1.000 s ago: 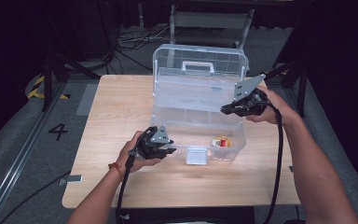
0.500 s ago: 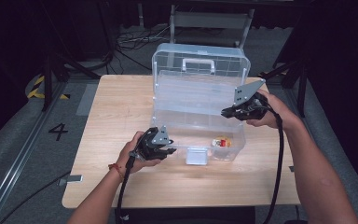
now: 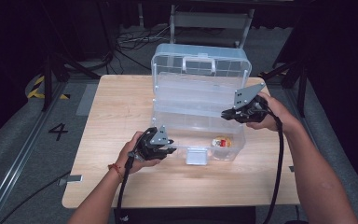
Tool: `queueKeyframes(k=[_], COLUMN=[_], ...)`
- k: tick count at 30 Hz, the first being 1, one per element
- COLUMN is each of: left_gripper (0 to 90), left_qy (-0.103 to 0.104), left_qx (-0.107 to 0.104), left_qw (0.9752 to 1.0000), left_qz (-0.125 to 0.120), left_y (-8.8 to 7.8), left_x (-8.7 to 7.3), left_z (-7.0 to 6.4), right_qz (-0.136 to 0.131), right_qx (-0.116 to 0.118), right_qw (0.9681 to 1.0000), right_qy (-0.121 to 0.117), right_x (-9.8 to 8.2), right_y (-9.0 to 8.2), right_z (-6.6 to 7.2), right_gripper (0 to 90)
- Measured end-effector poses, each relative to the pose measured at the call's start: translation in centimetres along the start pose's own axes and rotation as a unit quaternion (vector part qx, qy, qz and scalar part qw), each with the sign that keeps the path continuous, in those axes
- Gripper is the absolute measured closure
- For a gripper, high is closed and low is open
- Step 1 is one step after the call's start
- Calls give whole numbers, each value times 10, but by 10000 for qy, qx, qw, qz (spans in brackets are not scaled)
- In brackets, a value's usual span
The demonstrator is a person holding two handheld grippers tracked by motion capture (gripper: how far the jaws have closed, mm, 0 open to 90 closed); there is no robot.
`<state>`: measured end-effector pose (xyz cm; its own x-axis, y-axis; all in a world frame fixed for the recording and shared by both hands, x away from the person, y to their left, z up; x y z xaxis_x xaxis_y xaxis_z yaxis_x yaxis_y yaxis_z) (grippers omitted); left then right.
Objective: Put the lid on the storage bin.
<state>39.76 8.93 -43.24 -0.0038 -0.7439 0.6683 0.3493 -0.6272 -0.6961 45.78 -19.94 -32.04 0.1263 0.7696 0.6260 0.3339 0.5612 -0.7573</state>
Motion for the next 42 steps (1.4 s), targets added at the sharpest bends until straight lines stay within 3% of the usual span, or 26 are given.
queueKeyframes(k=[8,18,24,30,33,38,42], left_gripper=[695,655,698,805,881,897,899], left_qy=[85,-31,-16,-2,-69,-286,-430], left_qx=[8,124,277,333,498,792,981], left_qw=[10000,9991,9985,9982,9979,9954,9929], left_qz=[36,-407,-482,-505,-412,-466,-518], left_y=[-8,-32,-49,-62,-72,-85,-87], left_x=[-1,4,1,0,0,-1,-2], left_z=[1,4,8,12,21,37,47], right_qz=[15,-36,-56,-63,-73,-71,-105], right_qx=[-6,-10,-11,-44,-38,-60,-63], right_qw=[10000,10000,10000,10000,10000,9999,9999], right_qy=[-45,-43,-44,-48,-50,-53,-34], right_x=[-1,-5,-6,-6,-6,-7,-7], right_y=[0,0,0,0,0,0,0], right_z=[2,6,7,7,8,8,8], right_gripper=[854,851,849,844,844,842,841])
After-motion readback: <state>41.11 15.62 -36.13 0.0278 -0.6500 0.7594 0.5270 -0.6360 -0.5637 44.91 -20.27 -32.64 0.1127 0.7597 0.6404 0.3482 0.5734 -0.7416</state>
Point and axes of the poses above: each handheld gripper's, and its own axes: y roughly forward along the jaws, x roughly out of its top, z roughly to its left, the point moved 3 cm from there along y, roughly forward along the jaws, and after that the axes turned 10 degrees about y, right-handed, at the moved point
